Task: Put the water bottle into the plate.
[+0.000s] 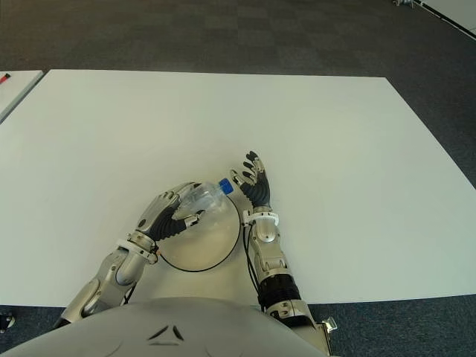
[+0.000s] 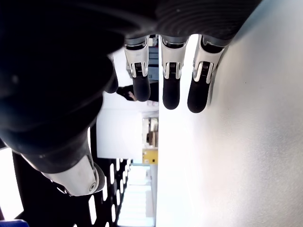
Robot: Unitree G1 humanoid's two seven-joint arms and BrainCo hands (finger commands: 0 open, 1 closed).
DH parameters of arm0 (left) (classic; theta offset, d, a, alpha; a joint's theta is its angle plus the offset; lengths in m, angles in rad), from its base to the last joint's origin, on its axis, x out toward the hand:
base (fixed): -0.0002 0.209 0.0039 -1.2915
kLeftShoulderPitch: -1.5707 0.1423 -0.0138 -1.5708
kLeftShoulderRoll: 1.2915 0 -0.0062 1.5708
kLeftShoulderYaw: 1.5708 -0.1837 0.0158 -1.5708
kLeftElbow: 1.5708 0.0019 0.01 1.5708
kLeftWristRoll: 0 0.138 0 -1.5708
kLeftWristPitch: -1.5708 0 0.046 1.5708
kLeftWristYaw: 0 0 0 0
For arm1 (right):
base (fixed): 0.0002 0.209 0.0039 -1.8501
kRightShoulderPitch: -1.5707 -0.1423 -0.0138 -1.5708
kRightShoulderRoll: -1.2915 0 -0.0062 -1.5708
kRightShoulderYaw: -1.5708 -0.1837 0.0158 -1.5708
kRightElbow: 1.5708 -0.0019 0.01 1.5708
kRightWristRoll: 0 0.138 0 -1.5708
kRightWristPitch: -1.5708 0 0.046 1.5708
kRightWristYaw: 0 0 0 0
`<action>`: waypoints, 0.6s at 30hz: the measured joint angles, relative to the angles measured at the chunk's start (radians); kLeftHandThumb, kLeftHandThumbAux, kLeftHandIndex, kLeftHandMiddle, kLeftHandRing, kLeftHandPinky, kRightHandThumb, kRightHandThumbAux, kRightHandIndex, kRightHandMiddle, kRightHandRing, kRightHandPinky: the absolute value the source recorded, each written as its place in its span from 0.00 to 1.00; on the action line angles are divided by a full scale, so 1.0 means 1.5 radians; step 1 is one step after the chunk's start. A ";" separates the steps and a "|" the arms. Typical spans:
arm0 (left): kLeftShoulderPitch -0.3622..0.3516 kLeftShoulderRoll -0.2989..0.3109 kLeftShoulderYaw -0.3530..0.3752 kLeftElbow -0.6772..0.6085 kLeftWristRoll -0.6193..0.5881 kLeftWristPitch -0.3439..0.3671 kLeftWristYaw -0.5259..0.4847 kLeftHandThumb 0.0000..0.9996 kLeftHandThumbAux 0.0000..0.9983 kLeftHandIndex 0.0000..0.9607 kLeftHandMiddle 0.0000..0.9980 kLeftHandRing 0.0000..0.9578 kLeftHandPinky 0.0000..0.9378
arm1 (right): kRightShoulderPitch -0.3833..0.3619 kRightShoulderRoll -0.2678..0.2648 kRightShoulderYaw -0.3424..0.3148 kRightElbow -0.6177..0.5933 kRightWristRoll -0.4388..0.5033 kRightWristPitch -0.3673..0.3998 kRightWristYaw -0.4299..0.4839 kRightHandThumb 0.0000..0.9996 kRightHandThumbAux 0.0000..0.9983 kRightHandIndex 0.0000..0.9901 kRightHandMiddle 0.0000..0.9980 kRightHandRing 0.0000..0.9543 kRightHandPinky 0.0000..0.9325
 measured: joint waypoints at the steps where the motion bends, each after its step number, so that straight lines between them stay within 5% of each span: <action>1: -0.001 0.001 0.000 0.000 -0.003 -0.001 -0.003 0.42 0.28 0.00 0.00 0.00 0.01 | 0.000 0.000 0.000 0.000 0.000 0.000 0.000 0.41 0.78 0.09 0.13 0.16 0.23; 18: -0.016 0.030 0.014 0.003 -0.040 -0.047 -0.034 0.44 0.19 0.00 0.00 0.00 0.00 | 0.000 0.000 0.000 0.000 0.000 0.000 -0.002 0.39 0.77 0.09 0.14 0.17 0.24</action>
